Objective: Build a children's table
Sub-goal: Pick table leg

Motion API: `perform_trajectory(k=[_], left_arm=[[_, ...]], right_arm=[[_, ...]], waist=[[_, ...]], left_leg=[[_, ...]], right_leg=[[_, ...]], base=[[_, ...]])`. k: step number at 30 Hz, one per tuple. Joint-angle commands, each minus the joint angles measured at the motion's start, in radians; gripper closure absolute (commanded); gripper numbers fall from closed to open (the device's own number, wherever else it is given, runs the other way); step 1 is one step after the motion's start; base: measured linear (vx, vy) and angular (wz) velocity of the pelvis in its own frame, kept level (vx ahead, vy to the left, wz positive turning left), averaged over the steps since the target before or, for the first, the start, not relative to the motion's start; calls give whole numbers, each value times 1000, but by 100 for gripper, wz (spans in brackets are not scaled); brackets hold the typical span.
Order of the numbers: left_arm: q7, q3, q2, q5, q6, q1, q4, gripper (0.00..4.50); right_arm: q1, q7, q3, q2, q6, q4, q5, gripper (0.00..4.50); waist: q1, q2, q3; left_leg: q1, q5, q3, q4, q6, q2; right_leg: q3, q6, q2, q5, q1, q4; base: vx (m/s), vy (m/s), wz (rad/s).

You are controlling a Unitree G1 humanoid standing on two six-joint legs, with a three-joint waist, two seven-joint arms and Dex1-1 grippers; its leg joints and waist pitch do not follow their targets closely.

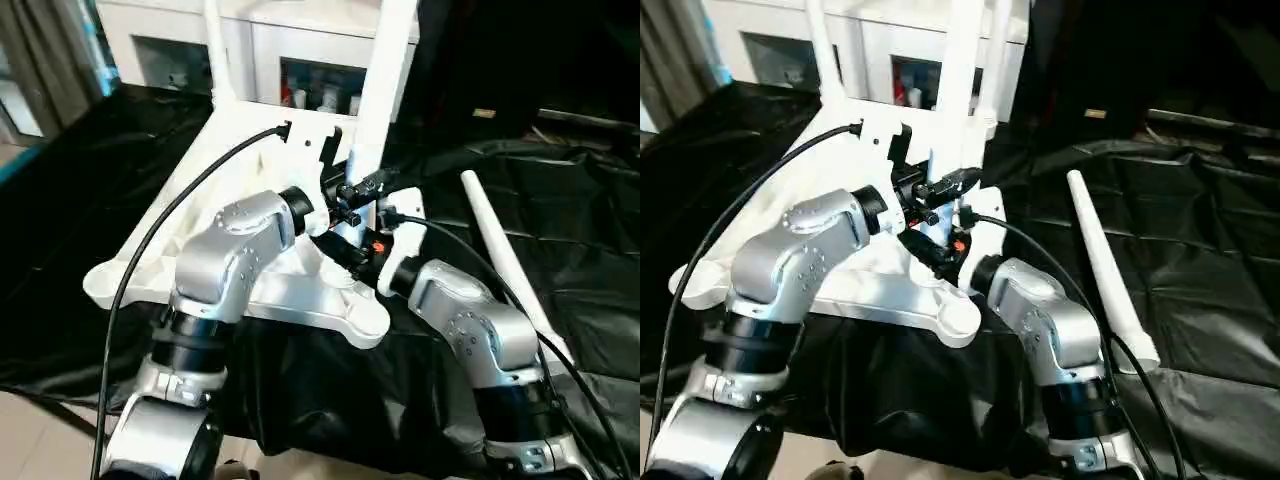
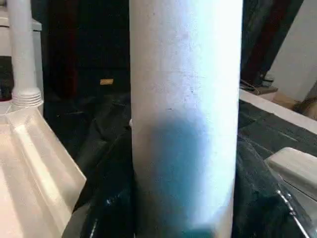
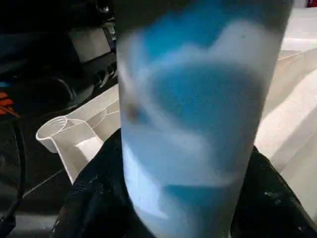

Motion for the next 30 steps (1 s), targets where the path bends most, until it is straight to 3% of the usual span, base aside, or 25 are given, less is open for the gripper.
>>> perform_trajectory(k=[1, 4, 8, 11, 13, 20, 30], left_arm=[[35, 23, 9, 14, -5, -11, -18, 258], [28, 43, 7, -9, -7, -18, -13, 258], [0, 70, -1, -50, -11, -25, 0, 258], [-107, 123, -16, -182, 26, -23, 12, 258], [-139, 143, -18, -227, 50, -23, 20, 258], [-422, 98, 70, -307, 90, -37, 95, 259], [-586, 91, 95, -369, 120, -67, 158, 259]], right_arm=[[-1, 48, 13, -20, 0, -13, 10, 249], [9, 108, 22, -53, 8, -34, 31, 250], [23, 167, 29, -90, 19, -60, 54, 251], [43, 246, 37, -141, 31, -98, 86, 251], [48, 271, 40, -158, 34, -110, 95, 252], [59, 409, 45, -238, 57, -156, 161, 255], [73, 489, 30, -282, 99, -193, 239, 257]], waist=[[2, -2, -72], [2, 0, -70], [3, 0, -71], [6, -1, -73], [6, -3, -73], [6, 6, -73], [13, 16, -74]], left_leg=[[27, -132, -8, -61, -14, 17], [27, -158, -9, -63, -23, 17], [25, -153, -9, -60, -22, 15], [25, -145, -8, -58, -9, 14], [25, -135, -8, -56, -1, 14], [29, -150, -8, -57, 7, 14], [33, -185, -9, -58, -12, 15]], right_leg=[[29, -180, -35, -18, 49, -57], [29, -172, -35, -57, 49, -60], [29, -175, -34, -42, 50, -59], [30, -184, -34, -39, 52, -59], [29, -196, -34, -21, 51, -56], [27, -212, -32, -40, 49, -57], [27, -232, -35, -38, 50, -56]], base=[[0, 0, 0], [0, 0, 0], [0, 0, 0], [0, 0, 0], [0, 0, 0], [0, 0, 0], [0, 0, 0]])
